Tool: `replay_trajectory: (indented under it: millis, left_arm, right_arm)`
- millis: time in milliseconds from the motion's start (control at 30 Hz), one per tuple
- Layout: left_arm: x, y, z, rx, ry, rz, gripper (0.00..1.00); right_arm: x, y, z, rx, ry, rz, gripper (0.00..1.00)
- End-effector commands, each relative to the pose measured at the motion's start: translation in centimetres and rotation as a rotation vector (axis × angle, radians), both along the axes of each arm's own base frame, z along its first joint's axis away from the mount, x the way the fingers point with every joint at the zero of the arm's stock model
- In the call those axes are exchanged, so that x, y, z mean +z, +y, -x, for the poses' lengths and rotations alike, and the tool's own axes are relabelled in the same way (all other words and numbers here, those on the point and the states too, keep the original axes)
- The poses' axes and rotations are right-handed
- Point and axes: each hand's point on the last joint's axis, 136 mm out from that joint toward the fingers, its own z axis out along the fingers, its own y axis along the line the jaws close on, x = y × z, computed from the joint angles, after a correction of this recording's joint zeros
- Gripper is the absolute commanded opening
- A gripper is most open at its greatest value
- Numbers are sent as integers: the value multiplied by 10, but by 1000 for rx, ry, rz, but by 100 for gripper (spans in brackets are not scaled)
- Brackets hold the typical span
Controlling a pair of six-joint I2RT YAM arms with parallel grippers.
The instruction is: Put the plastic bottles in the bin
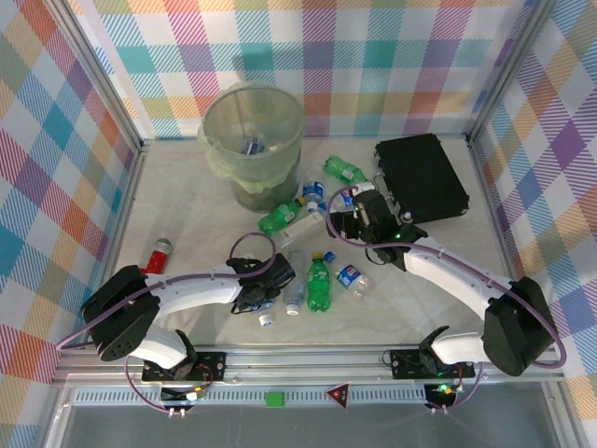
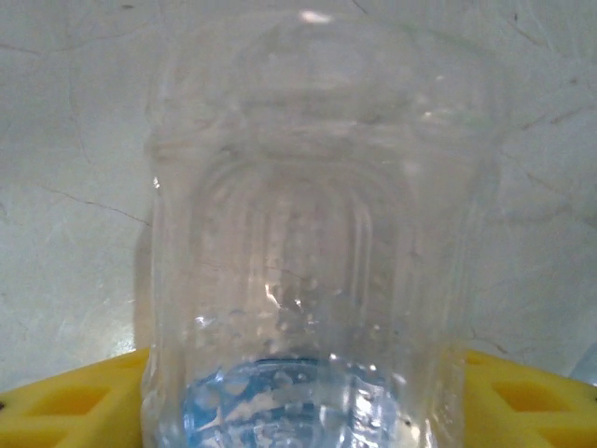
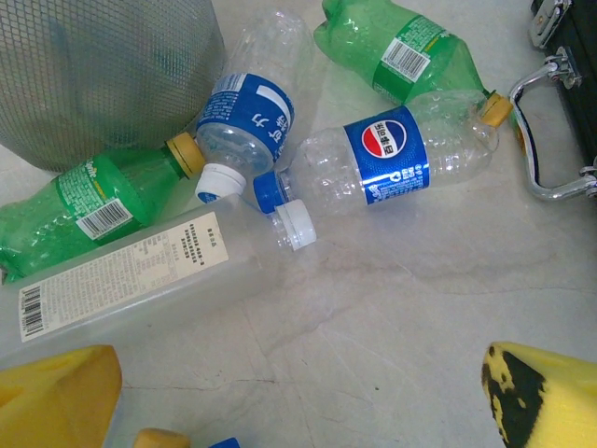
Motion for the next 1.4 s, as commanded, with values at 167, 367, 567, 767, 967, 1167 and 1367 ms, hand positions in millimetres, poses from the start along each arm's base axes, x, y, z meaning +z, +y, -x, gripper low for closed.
replay_trajectory:
  millis: [167,367,567,767,967,1167,1367]
  left_arm:
    - [15,18,-12,40,-82,-3,54]
    - [69,40,-33,60,-277,-31,54]
    - [149,74,-54,112,-533,-39,54]
    - [235,104,-69,127,-814,-53,53]
    - [333,104,-96,81,-1086,-24,51]
    - [395,70,-140,-115,-1166,-34,50]
    - [428,35,-191,-276,-1203,58,50]
  right_arm:
    - [-6,3,-2,-3,11,5,99]
    - [-22,10,0,16,64,0,99]
    - [-35,17,0,34,109,-6,99]
    - [-39,22,-4,36,131,-8,99]
    - [-39,30,-8,45,151,-19,99]
    - [-40,34,-11,40,158,-38,99]
    - [-41,32,-16,18,162,-18,99]
